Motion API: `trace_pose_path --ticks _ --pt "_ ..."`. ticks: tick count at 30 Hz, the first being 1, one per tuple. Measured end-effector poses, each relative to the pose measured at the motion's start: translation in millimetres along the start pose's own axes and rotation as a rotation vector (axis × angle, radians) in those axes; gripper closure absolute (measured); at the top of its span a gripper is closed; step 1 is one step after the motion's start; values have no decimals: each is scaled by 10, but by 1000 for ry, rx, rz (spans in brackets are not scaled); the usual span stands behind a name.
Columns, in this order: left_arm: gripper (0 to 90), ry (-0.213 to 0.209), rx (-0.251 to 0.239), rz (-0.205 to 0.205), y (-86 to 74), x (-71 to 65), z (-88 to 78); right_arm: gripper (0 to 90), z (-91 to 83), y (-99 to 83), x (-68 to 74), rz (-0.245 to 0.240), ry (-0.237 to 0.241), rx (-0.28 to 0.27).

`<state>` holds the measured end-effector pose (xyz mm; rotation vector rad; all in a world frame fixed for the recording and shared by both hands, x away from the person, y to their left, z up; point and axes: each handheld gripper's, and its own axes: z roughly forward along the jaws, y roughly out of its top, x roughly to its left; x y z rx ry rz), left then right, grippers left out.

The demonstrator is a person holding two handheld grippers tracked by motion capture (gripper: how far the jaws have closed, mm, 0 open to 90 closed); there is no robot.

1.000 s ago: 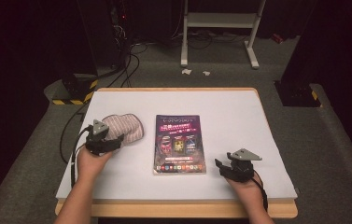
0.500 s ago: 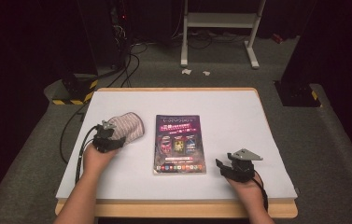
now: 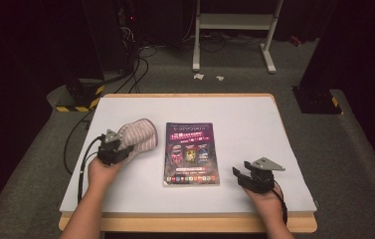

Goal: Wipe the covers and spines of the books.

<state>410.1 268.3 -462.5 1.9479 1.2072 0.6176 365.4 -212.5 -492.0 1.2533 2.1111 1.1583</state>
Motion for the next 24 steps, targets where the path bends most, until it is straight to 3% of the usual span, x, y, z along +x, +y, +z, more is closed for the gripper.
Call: trace_pose_path --ticks 5,11,15,19,24 --pt "688 -82 -85 11 25 -277 -195 446 -23 -4 -25 8 -9 -10" --pt "686 -158 -83 48 -22 -606 -175 461 -53 -12 -55 7 -9 -29" --pt "683 -206 -60 86 -54 -809 -110 452 -74 -27 -80 14 -16 -49" --pt "683 -242 -14 149 -112 -1046 -20 454 -120 -34 -109 25 -31 -82" --pt "682 -251 41 179 -213 -1171 82 457 -142 -45 -130 31 -41 -88"
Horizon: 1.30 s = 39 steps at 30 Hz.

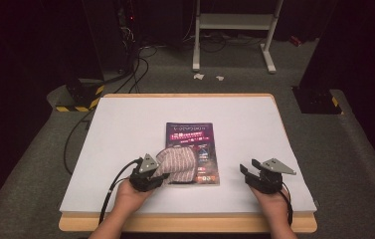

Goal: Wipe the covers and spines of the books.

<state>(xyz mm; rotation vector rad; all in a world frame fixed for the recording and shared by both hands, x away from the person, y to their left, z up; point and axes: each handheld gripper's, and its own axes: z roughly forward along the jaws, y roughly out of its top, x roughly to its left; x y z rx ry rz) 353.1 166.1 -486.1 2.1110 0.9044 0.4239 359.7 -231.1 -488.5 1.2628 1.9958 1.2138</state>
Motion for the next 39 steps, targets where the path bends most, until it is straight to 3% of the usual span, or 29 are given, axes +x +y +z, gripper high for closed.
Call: trace_pose_path --ticks 10,16,22,28,33,39 --pt "680 12 31 26 24 -73 55 459 10 -11 -18 14 5 5" --pt "675 -16 40 35 104 -162 168 453 12 -23 -31 12 4 4" --pt "672 -48 47 49 291 -349 393 426 -4 -32 -102 10 -23 -2" --pt "667 -110 44 74 521 -613 668 382 -88 -28 -239 55 -87 -18" --pt "665 -126 38 93 625 -749 810 374 -134 -29 -320 57 -122 -24" --pt "664 -127 37 87 579 -690 761 385 -87 -61 -299 36 -120 9"
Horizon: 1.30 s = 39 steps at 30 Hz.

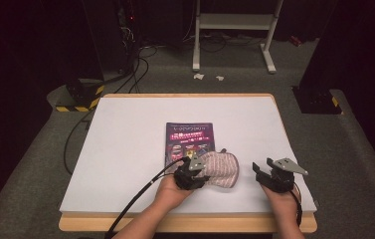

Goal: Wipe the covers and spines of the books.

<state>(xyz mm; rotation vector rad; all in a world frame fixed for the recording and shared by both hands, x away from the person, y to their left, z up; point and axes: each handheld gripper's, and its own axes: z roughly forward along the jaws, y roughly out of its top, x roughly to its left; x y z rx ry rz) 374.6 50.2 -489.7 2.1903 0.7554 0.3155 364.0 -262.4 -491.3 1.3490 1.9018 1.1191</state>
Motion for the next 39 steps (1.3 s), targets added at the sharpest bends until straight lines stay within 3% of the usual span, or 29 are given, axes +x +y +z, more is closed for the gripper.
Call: trace_pose_path --ticks 7,15,19,23,27,34,39 --pt "665 52 14 -25 -194 215 -240 384 43 -18 31 -23 3 32" --pt "665 164 30 -102 -472 605 -611 382 75 -21 73 -64 -16 61" --pt "665 181 19 -133 -501 680 -678 377 73 -18 67 -57 -14 60" --pt "665 169 24 -126 -453 633 -614 373 61 -12 66 -54 -12 52" --pt "665 132 25 -106 -355 533 -478 371 40 2 65 -57 -10 40" --pt "665 34 14 -60 -72 222 -126 373 4 22 66 -60 -14 15" --pt "664 -13 8 -32 68 24 40 375 -30 33 36 -48 -22 -5"
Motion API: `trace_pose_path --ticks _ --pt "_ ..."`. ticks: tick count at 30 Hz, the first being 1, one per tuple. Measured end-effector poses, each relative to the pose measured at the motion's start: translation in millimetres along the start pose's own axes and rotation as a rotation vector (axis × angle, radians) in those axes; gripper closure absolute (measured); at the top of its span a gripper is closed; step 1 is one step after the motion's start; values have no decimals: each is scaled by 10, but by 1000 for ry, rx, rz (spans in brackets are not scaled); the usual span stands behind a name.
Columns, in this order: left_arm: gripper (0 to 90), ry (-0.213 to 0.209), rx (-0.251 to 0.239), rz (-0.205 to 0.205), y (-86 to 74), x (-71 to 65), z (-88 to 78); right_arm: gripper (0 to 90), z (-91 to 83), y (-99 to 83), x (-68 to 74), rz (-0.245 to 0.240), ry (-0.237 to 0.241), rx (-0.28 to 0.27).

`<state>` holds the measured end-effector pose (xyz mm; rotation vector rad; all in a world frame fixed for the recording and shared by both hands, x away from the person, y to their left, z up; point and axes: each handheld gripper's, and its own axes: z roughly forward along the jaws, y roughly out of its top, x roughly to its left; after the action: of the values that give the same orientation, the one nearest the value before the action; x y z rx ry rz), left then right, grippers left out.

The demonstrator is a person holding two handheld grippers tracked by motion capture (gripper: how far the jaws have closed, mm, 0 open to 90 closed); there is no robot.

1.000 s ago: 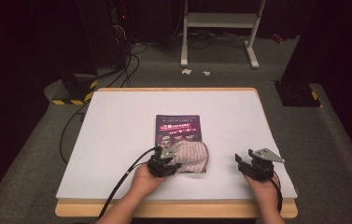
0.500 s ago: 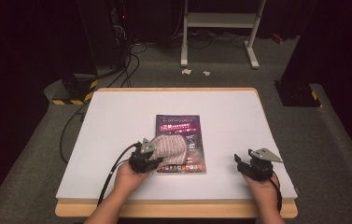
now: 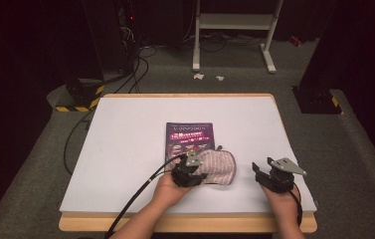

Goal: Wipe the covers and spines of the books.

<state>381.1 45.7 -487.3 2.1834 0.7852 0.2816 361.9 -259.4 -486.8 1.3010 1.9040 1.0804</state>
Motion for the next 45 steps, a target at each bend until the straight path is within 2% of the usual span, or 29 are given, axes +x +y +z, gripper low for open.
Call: trace_pose_path --ticks 2,5,8,10,14,21,23,25,31,35,45 --pt "664 -11 -1 5 43 -52 52 375 -5 -1 -7 2 -6 -7" --pt "664 -11 2 15 55 -61 65 374 -6 -3 -5 6 -1 -9" --pt "665 -8 4 9 9 -16 16 377 -13 1 5 8 5 -12" --pt "664 11 6 3 -41 38 -46 378 -15 3 8 11 8 -13" --pt "664 60 10 -16 -184 221 -219 379 -20 4 12 12 10 -13" --pt "665 176 10 -106 -514 676 -645 380 -14 -1 23 10 7 -12" --pt "665 186 9 -129 -554 749 -714 381 -10 -3 24 9 6 -11" --pt "665 212 16 -125 -563 797 -754 381 -2 -4 26 8 8 -9" --pt "665 209 20 -112 -513 777 -705 384 -5 -6 26 9 4 -9" --pt "665 212 33 -87 -419 735 -597 385 5 -13 17 13 6 -4" --pt "665 115 38 -33 3 549 -81 387 -8 -9 4 20 8 -7"
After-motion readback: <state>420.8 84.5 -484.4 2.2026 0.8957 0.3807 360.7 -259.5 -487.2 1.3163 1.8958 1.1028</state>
